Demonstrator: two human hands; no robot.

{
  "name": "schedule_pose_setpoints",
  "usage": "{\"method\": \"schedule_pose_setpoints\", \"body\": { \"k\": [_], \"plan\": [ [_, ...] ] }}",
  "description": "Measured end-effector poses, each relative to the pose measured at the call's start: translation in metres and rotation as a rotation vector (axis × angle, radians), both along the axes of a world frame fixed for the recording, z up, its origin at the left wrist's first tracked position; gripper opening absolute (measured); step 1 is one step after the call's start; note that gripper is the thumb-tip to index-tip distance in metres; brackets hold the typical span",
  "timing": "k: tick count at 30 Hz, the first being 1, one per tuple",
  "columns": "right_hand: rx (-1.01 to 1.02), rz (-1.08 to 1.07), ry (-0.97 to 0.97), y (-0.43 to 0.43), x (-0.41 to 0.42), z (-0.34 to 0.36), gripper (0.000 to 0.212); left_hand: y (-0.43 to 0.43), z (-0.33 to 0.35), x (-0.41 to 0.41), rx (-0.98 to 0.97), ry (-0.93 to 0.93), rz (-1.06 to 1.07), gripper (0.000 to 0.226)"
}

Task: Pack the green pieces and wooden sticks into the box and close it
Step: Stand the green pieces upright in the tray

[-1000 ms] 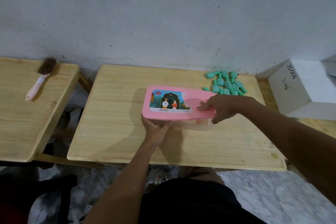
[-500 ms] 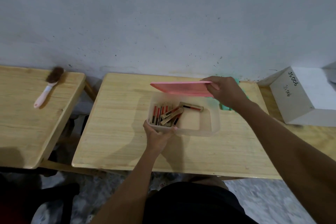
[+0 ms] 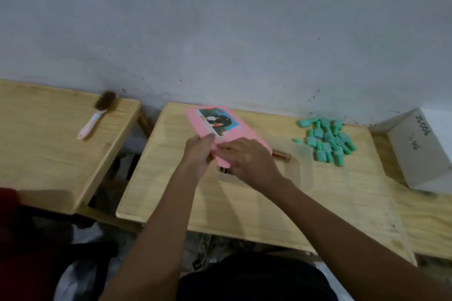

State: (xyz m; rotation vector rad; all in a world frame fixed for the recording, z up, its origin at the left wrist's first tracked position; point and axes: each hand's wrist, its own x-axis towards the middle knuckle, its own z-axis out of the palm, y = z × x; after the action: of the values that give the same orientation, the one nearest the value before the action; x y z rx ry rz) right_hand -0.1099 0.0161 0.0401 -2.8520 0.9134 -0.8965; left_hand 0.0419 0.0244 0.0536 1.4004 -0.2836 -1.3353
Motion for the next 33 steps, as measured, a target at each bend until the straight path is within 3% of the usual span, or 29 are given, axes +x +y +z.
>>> {"method": "schedule_pose_setpoints", "body": {
  "k": [3,7,11,16,18,24,28,30,33],
  "plan": [
    [0.198,-0.068,0.104,-0.001,-0.004,-0.012,0.065,0.000,-0.002,0.019,-0.004,-0.055,0.090,0.044],
    [0.419,-0.196,0.220,-0.005,-0.026,-0.028,0.078,0.006,-0.001,0.051,0.020,-0.415,0.164,0.056],
    [0.639,-0.252,0.299,-0.007,-0.041,-0.040,0.067,0.019,-0.004,0.083,0.135,-0.522,0.074,0.044],
    [0.840,-0.137,0.356,-0.008,-0.044,-0.042,0.046,0.032,-0.016,0.085,0.270,-0.750,0.015,0.029],
    [0.870,-0.114,0.408,-0.007,-0.043,-0.042,0.044,0.034,-0.027,0.080,0.271,-0.788,-0.013,0.023],
    [0.842,-0.103,0.417,-0.011,-0.044,-0.043,0.031,0.027,-0.075,0.074,0.369,-0.857,-0.186,0.046],
    [0.844,-0.091,0.455,-0.012,-0.046,-0.042,0.030,0.020,-0.093,0.068,0.563,-1.174,-0.360,0.056],
    [0.837,-0.134,0.418,-0.015,-0.050,-0.042,0.029,0.015,-0.094,0.058,0.462,-1.196,-0.343,0.053],
    [0.711,-0.371,0.209,-0.028,-0.060,-0.050,0.030,0.004,-0.085,0.035,0.182,-0.940,-0.363,0.040]
  ]
}}
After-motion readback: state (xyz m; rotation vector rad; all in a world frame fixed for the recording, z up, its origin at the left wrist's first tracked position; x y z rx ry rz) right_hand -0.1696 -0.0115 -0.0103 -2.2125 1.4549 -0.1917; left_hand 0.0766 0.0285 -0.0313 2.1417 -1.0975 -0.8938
